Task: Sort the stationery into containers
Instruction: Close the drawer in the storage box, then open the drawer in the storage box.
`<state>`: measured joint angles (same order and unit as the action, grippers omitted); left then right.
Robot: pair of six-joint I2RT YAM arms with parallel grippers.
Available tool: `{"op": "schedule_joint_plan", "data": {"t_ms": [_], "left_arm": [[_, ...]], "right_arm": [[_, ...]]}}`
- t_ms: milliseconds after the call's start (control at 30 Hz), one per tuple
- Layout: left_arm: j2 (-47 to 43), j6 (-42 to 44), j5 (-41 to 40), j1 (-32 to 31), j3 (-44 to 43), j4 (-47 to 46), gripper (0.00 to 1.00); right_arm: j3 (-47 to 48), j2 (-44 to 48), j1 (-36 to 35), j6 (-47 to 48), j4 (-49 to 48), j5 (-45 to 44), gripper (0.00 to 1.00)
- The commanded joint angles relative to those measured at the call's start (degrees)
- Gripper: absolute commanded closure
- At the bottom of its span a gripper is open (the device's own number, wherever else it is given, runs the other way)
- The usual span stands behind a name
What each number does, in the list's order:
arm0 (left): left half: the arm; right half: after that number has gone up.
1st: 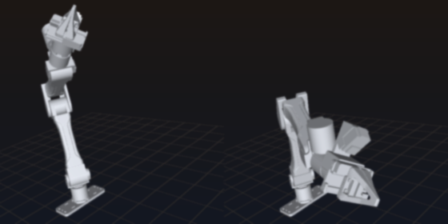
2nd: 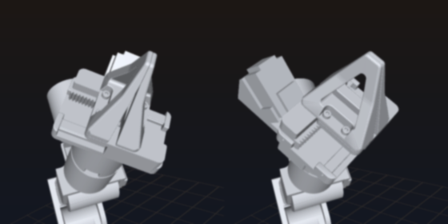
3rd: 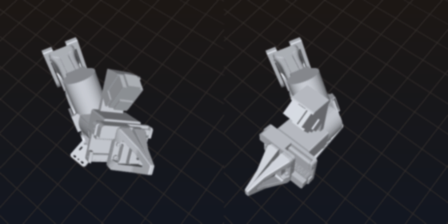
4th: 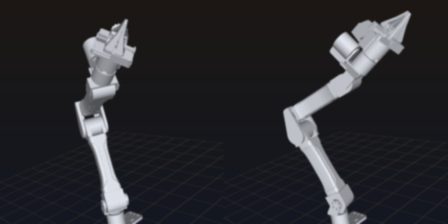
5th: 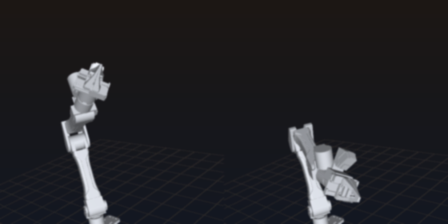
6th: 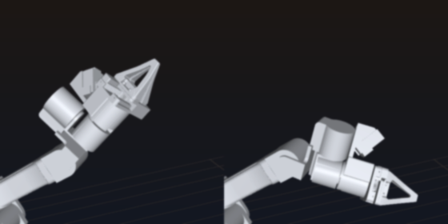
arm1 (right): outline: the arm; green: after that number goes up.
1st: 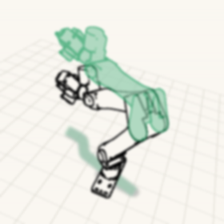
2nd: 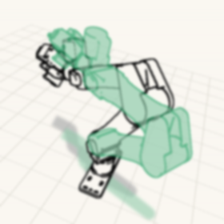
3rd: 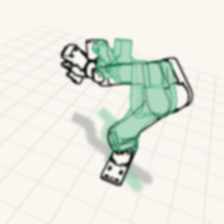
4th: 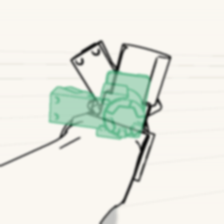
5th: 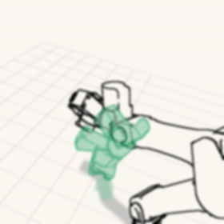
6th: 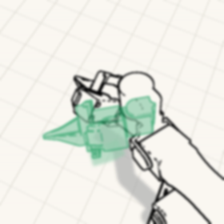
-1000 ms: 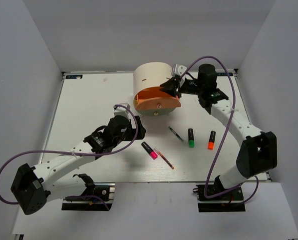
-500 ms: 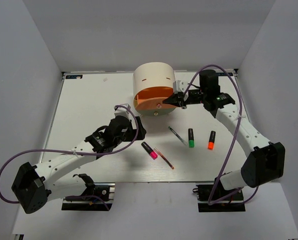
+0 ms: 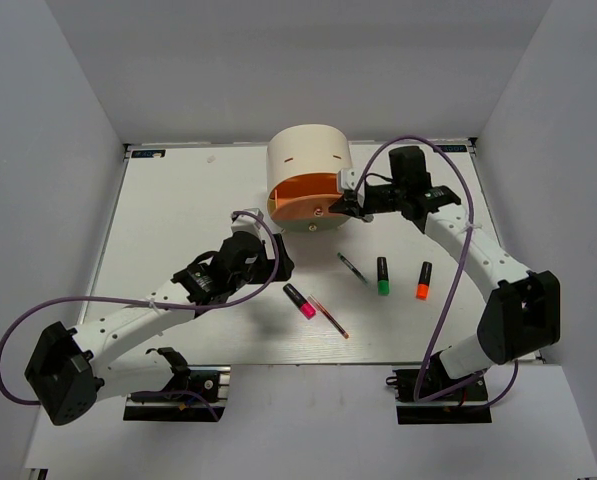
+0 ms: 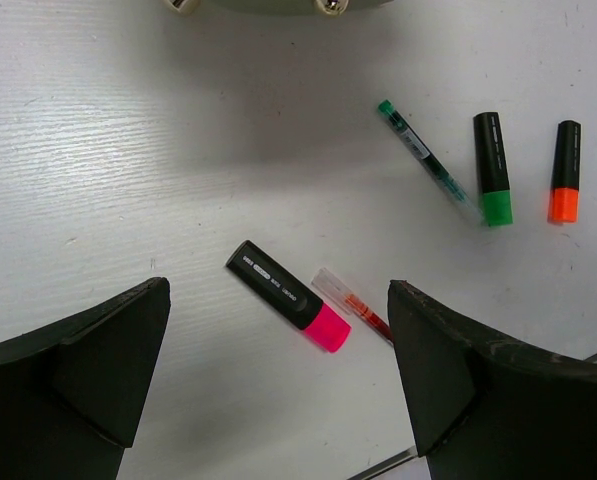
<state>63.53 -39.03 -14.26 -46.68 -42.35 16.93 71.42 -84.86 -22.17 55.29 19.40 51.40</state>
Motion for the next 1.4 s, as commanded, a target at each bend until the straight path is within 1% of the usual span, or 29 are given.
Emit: {"op": "schedule_joint_plan", "data": {"t_ms": [0,33,100,133,200,333,500,567,700,800,833,867,900,967,1000,1033,1067,1133,1167,1200,1233,1300,1333,1367], "left_arm": [[0.11,-0.35,0.81,-0.26,-0.02,0.12,0.01],[0.11,-0.35,0.81,-0.26,-0.02,0.12,0.01],[0.11,-0.35,0.81,-0.26,-0.02,0.12,0.01],[0.11,-0.35,0.81,-0.26,-0.02,0.12,0.01],[0.11,-0.35,0.81,-0.26,-0.02,0.12,0.01],[0.11,-0.88,0.81,-0.26,-0.02,0.12,0.01],[0.11,-0.88,0.81,-0.26,0.51,0.12,0.01],[0.11,-0.88,0.81,-0.26,0.51,0.12,0.01],[0.63,-0.88,0.81,-0.26,0.51,0.12,0.01],[1.16,-0.88,0.81,-0.26,0.51,-0.4,0.01],[1.16,-0.88,0.81,-0.26,0.51,-0.4,0.01],[1.16,-0.88,0.81,-0.26,0.51,-0.4,0.02],[1.16,-0.88,1.34,-0.26,0.51,-0.4,0.02],[1.16,-0.88,1.34,-0.26,0.51,-0.93,0.05],[1.16,-0.35,1.34,-0.26,0.51,-0.93,0.05],[1.16,-0.35,1.86,-0.26,0.51,-0.93,0.06],[1.16,-0.35,1.87,-0.26,0.51,-0.93,0.07],[1.16,-0.35,1.87,-0.26,0.51,-0.93,0.08],[1.16,-0.35,1.87,-0.26,0.51,-0.93,0.1],[1.16,-0.35,1.87,-0.26,0.51,-0.93,0.12],[1.16,0.17,1.87,-0.26,0.51,-0.93,0.15],[1.16,0.18,1.87,-0.26,0.51,-0.93,0.18],[1.16,0.18,1.87,-0.26,1.03,-0.93,0.22],[1.16,0.18,2.39,-0.26,1.04,-0.93,0.22]], "right_arm": [[-0.92,-1.01,-0.76,-3.07,-5.15,-5.15,1.0],[-1.19,-1.1,-0.94,-4.65,-8.55,-6.04,1.0],[-1.11,-2.06,-1.29,-5.8,-11.29,-8.5,1.0],[-1.02,-2.24,-1.64,-8.33,-12.27,-11.64,1.0],[-0.49,-3.29,-2.17,-9.58,-15.51,-13.42,1.0],[1.52,-5.4,-2.79,-12.13,-17.2,-17.98,1.0],[2.41,-6.98,-3.58,-13.8,-18.61,-21.42,1.0],[2.59,-7.25,-3.93,-14.94,-21.06,-23.52,0.99],[2.59,-7.34,-4.02,-15.47,-21.6,-23.72,0.98],[1.27,-5.67,-3.93,-14.34,-19.49,-19.86,0.91],[0.75,-3.58,-3.93,-13.81,-17.31,-17.41,0.88],[-1.17,-2.78,-3.93,-13.54,-17.38,-16.77,0.84],[-4.15,-1.72,-3.84,-13.37,-18.07,-16.33,0.7],[-9.7,1.97,-3.84,-17.21,-25.51,-15.62,0.31],[-14.85,2.67,-3.67,-21.58,-27.29,-16.5,0.1],[-16.12,4.16,-3.75,-26.67,-31.75,-18.07,0.1],[-17.09,4.44,-3.67,-31.42,-32.57,-18.78,0.1],[-18.07,3.92,-2.71,-35.66,-31.19,-16.95,0.1],[-17.81,3.48,-3.66,-39.6,-31.0,-16.51,0.15],[-18.07,2.95,-3.75,-41.47,-31.17,-16.42,0.29],[-18.42,2.51,-3.93,-45.75,-31.78,-17.46,0.39],[-19.2,1.81,-4.11,-49.03,-35.2,-18.95,0.64],[-19.65,1.45,-4.28,-54.7,-36.26,-21.49,0.76],[-19.56,0.23,-4.28,-56.93,-38.45,-22.47,0.76]]}}
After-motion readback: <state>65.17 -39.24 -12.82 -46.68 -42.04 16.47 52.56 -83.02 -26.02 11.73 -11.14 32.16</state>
